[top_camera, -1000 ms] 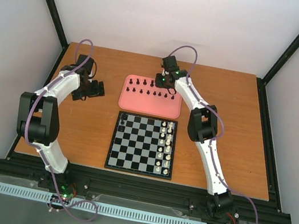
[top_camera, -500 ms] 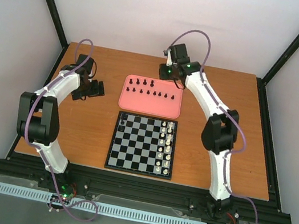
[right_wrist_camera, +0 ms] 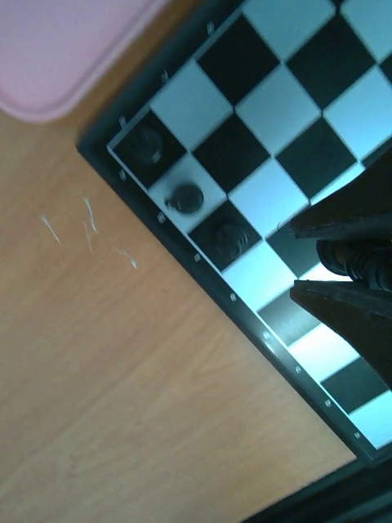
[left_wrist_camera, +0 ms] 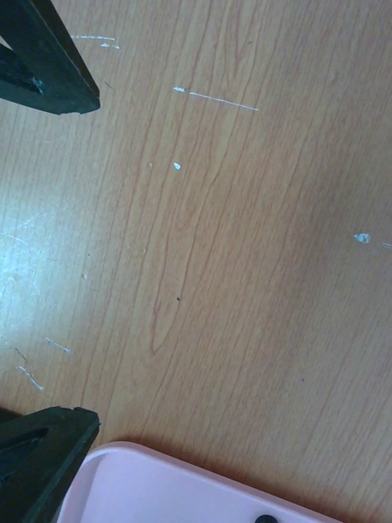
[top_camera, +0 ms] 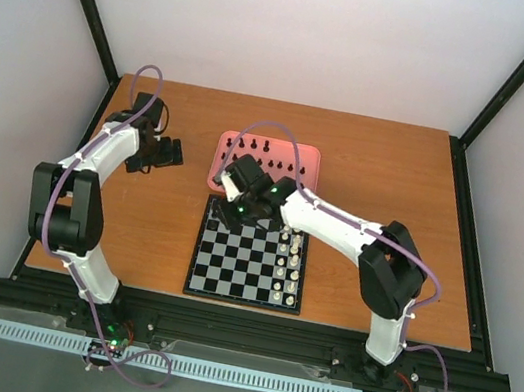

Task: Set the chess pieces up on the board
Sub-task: Place the chess piece on the chessboard, then pick up the chess piece from the storage box, then place the chess piece on the chessboard.

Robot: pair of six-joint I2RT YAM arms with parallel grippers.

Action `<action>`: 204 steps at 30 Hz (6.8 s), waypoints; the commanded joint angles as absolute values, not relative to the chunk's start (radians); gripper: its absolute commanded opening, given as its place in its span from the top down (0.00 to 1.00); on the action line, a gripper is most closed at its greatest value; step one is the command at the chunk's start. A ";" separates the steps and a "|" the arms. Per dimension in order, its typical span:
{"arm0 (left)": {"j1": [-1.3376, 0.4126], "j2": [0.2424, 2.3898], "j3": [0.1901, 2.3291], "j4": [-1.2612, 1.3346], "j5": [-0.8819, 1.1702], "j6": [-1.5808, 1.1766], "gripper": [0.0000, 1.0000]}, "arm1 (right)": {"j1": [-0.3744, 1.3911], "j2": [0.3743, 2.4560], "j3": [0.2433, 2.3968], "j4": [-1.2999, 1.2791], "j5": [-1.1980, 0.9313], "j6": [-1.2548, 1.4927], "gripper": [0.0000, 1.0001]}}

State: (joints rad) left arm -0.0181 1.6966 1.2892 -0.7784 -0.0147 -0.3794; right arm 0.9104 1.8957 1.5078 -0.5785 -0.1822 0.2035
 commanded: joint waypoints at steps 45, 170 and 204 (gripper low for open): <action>-0.018 1.646 1.266 -0.749 -0.031 -0.373 0.00 | 1.002 2.072 1.480 -0.372 -0.237 0.198 0.96; -0.018 1.743 1.288 -0.753 0.025 -0.385 0.01 | 0.508 2.717 2.523 -0.618 -0.069 0.183 0.79; -0.018 1.725 1.313 -0.762 -0.023 -0.376 0.00 | 0.919 1.776 1.467 -0.522 -0.048 0.194 0.95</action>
